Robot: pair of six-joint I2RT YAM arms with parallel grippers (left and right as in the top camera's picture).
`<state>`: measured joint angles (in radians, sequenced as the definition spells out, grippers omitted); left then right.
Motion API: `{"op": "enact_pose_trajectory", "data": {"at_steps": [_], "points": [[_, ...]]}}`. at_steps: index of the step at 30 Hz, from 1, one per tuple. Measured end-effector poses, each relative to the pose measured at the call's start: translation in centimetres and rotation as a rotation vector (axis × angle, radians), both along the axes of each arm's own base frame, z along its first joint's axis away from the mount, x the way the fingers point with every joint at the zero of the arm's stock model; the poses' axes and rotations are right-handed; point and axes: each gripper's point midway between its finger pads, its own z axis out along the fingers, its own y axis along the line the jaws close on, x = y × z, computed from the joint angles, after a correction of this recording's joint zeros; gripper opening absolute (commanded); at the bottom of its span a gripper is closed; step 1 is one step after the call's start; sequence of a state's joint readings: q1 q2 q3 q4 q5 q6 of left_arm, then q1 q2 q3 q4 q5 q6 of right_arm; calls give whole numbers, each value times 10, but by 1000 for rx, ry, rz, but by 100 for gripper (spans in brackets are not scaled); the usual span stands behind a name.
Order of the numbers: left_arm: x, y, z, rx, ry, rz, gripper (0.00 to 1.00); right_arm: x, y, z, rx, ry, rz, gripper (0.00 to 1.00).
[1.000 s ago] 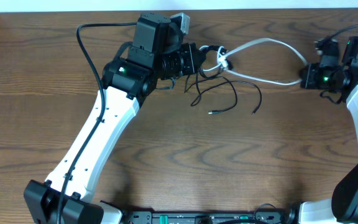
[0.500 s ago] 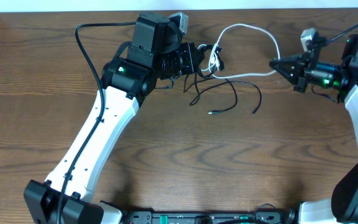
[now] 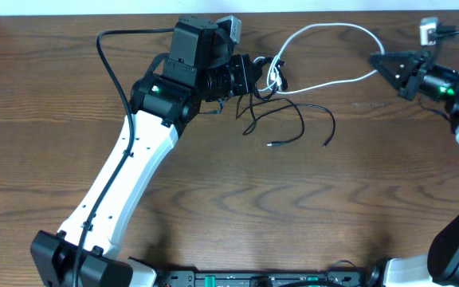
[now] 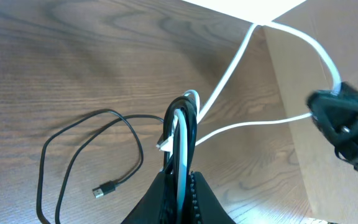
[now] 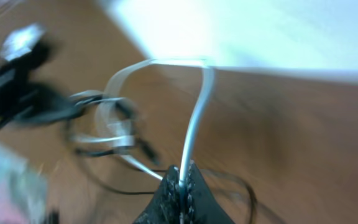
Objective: Untangle cables
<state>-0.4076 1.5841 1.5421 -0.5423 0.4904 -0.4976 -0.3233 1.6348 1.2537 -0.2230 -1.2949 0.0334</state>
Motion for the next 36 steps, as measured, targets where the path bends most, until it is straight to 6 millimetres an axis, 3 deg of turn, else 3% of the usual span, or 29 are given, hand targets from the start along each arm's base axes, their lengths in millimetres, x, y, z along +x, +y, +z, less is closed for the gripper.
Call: {"op": "enact_pose_trajectory", "data": {"at_steps": [3,7,12,17,21,26,36], "points": [[0,0,0,-1,-1,0,8,10,-33,-41,-42,272,-242,1],[0,0,0,0,0,0,8,5,-66,-89,-148,518,-486,1],[0,0,0,0,0,-1,8,-3,-96,-116,-268,639,-665,2],[0,0,0,0,0,0,8,-2,-95,-116,-310,610,-651,40],[0,0,0,0,0,0,8,1,-72,-112,-327,551,-554,44],[0,0,0,0,0,0,8,8,-27,-100,-310,465,-408,45],[0,0,0,-2,2,2,8,19,84,-48,-207,175,-93,52]]}}
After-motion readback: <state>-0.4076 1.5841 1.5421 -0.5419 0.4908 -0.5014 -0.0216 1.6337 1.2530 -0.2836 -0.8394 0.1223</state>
